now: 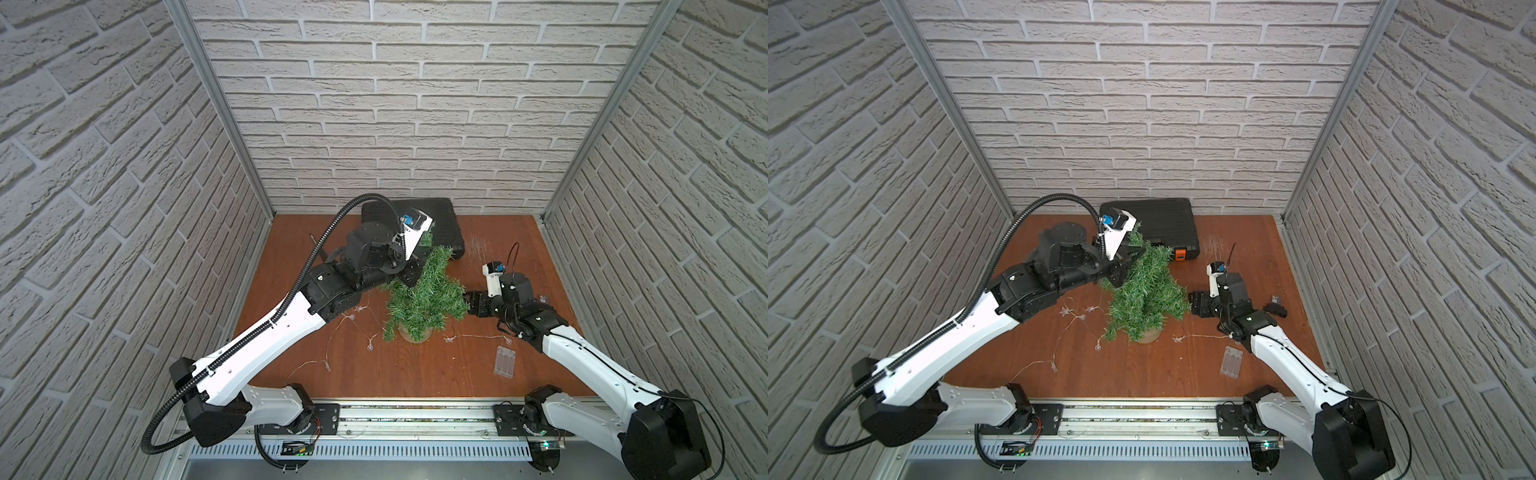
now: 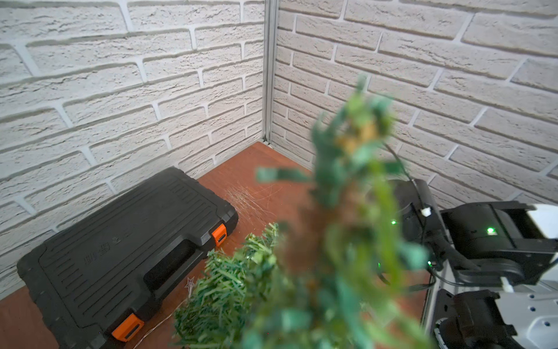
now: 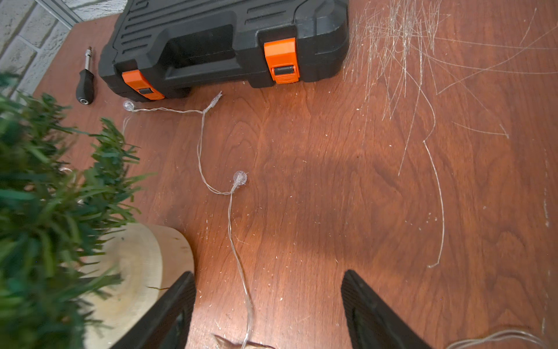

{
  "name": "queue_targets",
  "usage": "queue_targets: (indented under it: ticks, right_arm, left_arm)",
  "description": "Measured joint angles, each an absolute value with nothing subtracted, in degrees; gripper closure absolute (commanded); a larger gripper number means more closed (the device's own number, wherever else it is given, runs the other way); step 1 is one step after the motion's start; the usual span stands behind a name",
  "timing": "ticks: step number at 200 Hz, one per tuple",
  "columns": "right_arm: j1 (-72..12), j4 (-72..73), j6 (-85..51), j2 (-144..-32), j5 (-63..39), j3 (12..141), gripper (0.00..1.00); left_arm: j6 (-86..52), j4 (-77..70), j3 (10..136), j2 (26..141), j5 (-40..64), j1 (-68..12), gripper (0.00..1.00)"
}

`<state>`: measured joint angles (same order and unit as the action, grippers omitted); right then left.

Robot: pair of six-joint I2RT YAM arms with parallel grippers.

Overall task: Wrap string light around the christmas tree
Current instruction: Place the christmas tree at the center of the board.

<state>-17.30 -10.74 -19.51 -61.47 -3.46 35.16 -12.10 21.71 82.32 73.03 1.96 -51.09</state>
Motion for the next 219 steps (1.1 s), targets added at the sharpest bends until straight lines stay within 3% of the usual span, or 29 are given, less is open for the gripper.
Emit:
queue_targets:
  ticks: [52, 64, 112, 127, 178, 219]
  right_arm:
    - [-17.4, -10.9, -19.5, -63.0, -3.4, 35.5, 0.23]
    - [-17.4, -11.0, -19.5, -63.1, -3.4, 35.7, 0.23]
    - [-17.4, -13.5, -20.6, -63.1, -3.4, 36.2, 0.24]
    - [-17.4, -14.9, -20.9, -63.1, -3.4, 36.2, 0.24]
    - [-17.4, -19.8, -22.5, -62.0, -3.3, 36.0, 0.24]
    - [-17.6, -20.9, -24.7, -60.1, -5.2, 33.3, 0.39]
  left_arm:
    - [-12.3, 19.1, 81.0, 73.0, 1.2, -51.1, 1.0]
    - [-12.2, 19.2, 81.0, 73.0, 1.2, -51.1, 0.84]
    - [-12.6, 19.2, 81.0, 71.7, 0.8, -51.1, 0.36]
    - [-12.7, 19.3, 81.1, 70.5, 0.2, -51.1, 0.27]
    - [-14.5, 22.3, 83.4, 65.5, -1.4, -51.2, 0.21]
    - [-18.2, 23.0, 74.7, 52.0, -7.8, -51.5, 0.25]
